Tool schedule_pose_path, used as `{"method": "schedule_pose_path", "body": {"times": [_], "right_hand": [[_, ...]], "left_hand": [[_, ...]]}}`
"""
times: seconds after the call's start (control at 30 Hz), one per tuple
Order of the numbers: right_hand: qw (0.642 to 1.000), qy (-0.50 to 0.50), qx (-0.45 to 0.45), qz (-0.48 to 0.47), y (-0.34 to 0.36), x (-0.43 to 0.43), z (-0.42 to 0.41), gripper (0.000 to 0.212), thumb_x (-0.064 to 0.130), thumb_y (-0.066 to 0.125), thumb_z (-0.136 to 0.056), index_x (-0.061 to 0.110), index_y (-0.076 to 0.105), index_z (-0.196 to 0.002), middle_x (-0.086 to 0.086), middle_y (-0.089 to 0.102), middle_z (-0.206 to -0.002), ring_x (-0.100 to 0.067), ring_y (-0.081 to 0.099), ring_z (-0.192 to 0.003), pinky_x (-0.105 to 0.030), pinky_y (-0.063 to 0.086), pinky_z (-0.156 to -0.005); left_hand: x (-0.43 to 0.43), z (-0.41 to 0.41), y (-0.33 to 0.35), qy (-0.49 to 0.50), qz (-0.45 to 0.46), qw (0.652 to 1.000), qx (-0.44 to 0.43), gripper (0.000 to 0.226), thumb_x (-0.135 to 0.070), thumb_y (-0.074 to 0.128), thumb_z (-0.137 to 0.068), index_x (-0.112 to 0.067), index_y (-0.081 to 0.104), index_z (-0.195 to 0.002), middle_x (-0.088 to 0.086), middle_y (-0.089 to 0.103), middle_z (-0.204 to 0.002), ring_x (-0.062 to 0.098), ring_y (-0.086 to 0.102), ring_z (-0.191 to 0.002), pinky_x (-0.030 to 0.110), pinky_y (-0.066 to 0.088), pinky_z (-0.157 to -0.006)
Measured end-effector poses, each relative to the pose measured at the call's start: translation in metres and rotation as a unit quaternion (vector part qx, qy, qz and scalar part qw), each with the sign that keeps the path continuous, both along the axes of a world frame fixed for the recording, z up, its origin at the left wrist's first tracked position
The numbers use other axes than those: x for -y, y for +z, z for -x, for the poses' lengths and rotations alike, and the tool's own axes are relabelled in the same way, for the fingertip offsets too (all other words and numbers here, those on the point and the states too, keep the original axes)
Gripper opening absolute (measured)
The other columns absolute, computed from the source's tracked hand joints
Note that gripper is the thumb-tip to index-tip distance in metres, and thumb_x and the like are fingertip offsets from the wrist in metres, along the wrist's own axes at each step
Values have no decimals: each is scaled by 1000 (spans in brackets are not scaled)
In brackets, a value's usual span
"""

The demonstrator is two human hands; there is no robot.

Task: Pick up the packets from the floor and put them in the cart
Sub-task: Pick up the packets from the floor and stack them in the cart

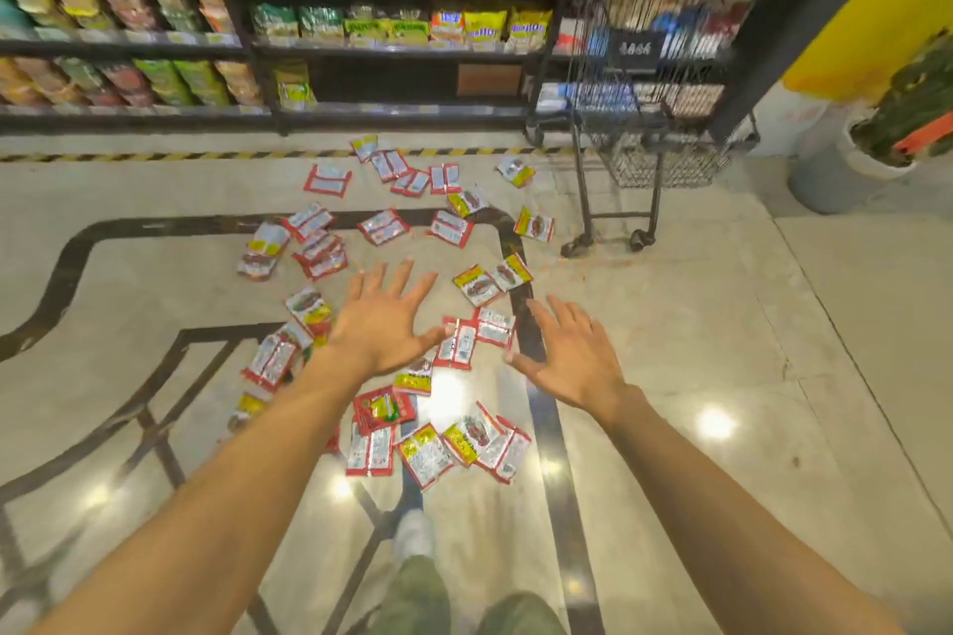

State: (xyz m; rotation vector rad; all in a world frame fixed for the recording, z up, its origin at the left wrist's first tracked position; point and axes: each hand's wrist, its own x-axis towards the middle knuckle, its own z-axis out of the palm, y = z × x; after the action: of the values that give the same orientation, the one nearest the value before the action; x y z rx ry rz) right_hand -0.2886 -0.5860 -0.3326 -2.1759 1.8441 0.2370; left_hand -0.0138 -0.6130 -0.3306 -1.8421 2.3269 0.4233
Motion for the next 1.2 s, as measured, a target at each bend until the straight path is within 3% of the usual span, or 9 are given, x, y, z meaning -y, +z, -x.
{"method": "schedule_pose_path", "body": {"times": [0.1,0.23,0.43,0.6,0.67,0.83,0.93,1.1,1.2], "right_hand": [[999,17,3,-32,-61,28,4,91,82,42,-89,26,32,-160,-12,38,-164,-37,36,-150,-54,37,-118],[995,60,26,-78,-162,46,9,93,82,39,-85,18,49,-151,-14,53,-152,-41,53,-135,-54,49,-106],[985,91,-4,-146,-323,65,14,99,84,20,-79,28,32,-160,-9,35,-166,-36,33,-152,-53,36,-120],[966,133,-31,-219,-484,68,11,95,77,48,-87,30,19,-164,-4,22,-172,-33,23,-157,-49,25,-125],[961,149,-21,-230,-555,68,7,97,69,63,-88,28,21,-164,-4,23,-171,-33,24,-156,-48,27,-126],[943,216,-34,-250,-725,65,-6,102,60,76,-82,23,27,-163,-10,28,-169,-35,25,-156,-49,29,-124],[928,273,-50,-249,-806,69,-12,104,54,82,-80,19,30,-162,-14,32,-166,-40,27,-154,-51,25,-125],[901,340,-132,-233,-880,77,-22,98,48,84,-73,23,36,-154,-12,40,-151,-37,38,-144,-51,24,-121],[893,356,-171,-216,-893,78,-26,91,49,86,-70,23,42,-146,-9,49,-141,-35,46,-133,-49,32,-114]], "left_hand": [[16,2,-58,4,-35,999,1,94,-87,24,-88,-35,11,-165,5,12,-175,38,13,-159,57,13,-128],[16,9,-147,2,-105,994,15,101,-89,12,-80,-34,11,-165,5,14,-174,36,11,-160,56,12,-128],[13,22,-316,33,-166,985,8,87,-81,32,-93,-33,14,-165,3,15,-174,33,13,-160,54,13,-128],[-7,27,-488,118,-236,964,-22,87,-74,47,-95,-33,16,-165,2,20,-173,30,17,-159,49,17,-127],[-22,27,-563,177,-248,951,-42,87,-71,52,-94,-28,22,-164,5,30,-169,30,29,-154,48,27,-122],[-64,30,-738,386,-314,862,-99,96,-79,54,-76,-24,40,-154,11,54,-148,38,54,-133,53,49,-106],[-84,34,-815,500,-302,802,-128,89,-66,73,-78,-19,49,-150,10,49,-154,38,54,-135,53,50,-106],[-100,57,-894,687,-246,651,-208,113,-91,77,-42,-14,65,-123,9,67,-127,33,63,-123,51,54,-101],[-103,68,-916,731,-192,614,-226,98,-68,90,-52,-8,57,-122,10,68,-121,34,65,-116,53,55,-98]]}}
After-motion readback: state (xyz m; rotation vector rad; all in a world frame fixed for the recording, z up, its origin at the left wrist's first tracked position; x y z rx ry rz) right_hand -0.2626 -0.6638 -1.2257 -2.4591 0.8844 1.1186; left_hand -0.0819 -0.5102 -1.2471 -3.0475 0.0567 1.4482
